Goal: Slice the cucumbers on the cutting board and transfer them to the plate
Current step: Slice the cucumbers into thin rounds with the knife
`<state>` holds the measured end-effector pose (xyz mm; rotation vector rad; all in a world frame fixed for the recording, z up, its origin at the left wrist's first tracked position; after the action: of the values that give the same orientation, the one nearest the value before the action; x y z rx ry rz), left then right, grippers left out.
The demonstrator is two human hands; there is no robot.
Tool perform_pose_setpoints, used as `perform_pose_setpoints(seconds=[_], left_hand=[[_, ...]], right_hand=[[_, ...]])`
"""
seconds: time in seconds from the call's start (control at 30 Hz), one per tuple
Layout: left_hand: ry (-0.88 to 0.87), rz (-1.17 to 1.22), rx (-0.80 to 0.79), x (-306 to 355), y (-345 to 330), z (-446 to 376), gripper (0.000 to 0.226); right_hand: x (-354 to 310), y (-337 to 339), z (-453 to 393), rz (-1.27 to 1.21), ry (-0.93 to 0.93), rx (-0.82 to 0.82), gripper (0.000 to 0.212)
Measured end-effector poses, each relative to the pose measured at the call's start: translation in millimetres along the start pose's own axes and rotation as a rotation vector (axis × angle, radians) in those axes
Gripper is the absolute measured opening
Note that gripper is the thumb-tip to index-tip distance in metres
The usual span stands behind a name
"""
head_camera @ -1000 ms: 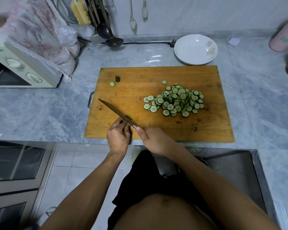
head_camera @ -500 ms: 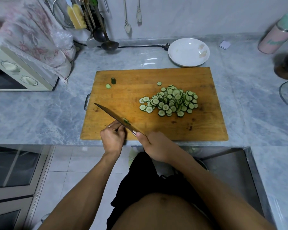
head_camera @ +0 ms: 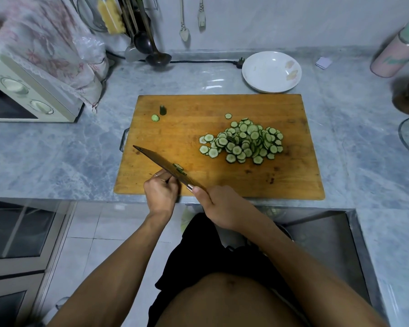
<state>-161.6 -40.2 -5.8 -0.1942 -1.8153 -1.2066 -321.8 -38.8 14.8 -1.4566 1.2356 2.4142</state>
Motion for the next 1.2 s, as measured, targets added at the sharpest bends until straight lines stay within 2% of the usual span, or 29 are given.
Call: perform_pose_setpoints(seconds=[0.4, 0.57, 0.7, 0.87, 1.0, 1.2], left_hand=[[-0.051, -0.029, 0.001, -2.3, -5.1, -0.5, 0.013], [-0.039, -0.01, -0.033, -7.7, -10.3, -1.9, 0.02], [-0.066, -0.074, -0.049, -11.1, -12.1, 0.7, 0.024], [0.0, -0.077, -0.043, -17.3, -9.6, 1.1, 0.017], [-0.012, -0.082, -0.058, -10.5, -6.8, -2.1, 0.028], [-0.024, -0.099, -0.026, -10.2, -5.8, -0.5, 0.024]], right_hand=[[5.8, -3.8, -22.2, 0.006, -0.058, -0.036, 0.06], [12.0, -7.3, -34.3, 0.012, -0.091, -0.043, 0.06], [8.3, -8.3, -33.4, 0.036, -0.068, -0.027, 0.06], [8.5, 1.3, -26.2, 0.016, -0.068, 0.003, 0.059], [4.4, -1.7, -14.9, 0.018, -0.055, -0.033, 0.059], [-1.5, -0.8, -5.3, -0.005, -0.041, -0.026, 0.058]])
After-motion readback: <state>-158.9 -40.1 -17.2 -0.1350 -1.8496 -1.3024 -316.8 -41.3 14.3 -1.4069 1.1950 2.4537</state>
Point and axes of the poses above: each hand's wrist, its own z-axis away from the middle knuckle, its own y-axis out of the back of the hand, x = y × z, the point moved 10 cm from there along -z, towards the middle knuckle, and after that the axes turned 9 degrees about y, right-handed, at the moved point
